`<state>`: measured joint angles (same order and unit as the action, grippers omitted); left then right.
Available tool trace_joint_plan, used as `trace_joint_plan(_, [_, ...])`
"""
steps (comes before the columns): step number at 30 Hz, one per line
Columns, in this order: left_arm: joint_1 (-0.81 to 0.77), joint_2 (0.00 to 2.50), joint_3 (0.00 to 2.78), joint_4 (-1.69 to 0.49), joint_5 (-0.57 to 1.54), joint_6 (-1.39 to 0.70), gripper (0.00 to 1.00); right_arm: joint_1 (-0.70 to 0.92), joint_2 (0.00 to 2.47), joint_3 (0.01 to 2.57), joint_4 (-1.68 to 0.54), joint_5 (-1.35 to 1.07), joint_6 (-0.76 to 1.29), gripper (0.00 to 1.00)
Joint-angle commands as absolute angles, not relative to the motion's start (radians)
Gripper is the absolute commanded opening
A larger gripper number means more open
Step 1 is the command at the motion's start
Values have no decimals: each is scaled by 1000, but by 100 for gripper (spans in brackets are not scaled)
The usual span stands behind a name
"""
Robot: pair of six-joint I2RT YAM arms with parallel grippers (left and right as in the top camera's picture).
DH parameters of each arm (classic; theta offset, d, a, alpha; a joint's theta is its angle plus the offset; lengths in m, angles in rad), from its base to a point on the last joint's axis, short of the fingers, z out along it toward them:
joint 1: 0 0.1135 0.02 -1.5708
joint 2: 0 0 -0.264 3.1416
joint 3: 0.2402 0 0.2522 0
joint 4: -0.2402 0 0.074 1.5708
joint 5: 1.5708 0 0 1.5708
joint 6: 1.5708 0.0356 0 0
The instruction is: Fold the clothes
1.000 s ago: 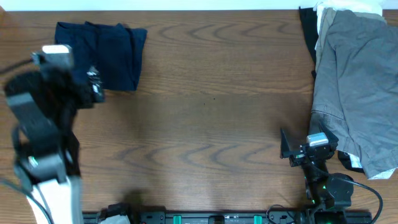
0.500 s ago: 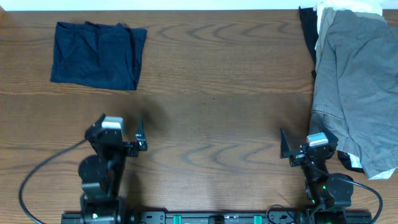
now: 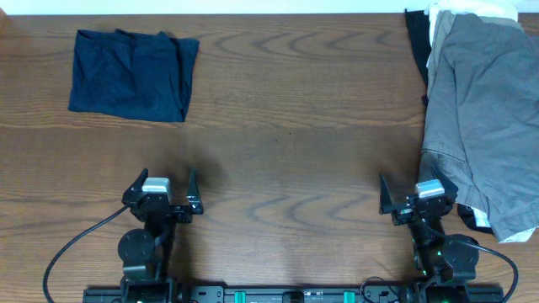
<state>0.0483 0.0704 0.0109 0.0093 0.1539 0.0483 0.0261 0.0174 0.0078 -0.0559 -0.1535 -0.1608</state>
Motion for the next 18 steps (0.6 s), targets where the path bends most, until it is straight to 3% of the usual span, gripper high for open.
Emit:
trace_joint_plan(1, [43,35,4,-10,145,44,98,20,12,6,-60,-162,-143,99])
trace_joint_plan(18, [43,4,4,-59,142,43,98,20,12,6,-60,-161,-143,99])
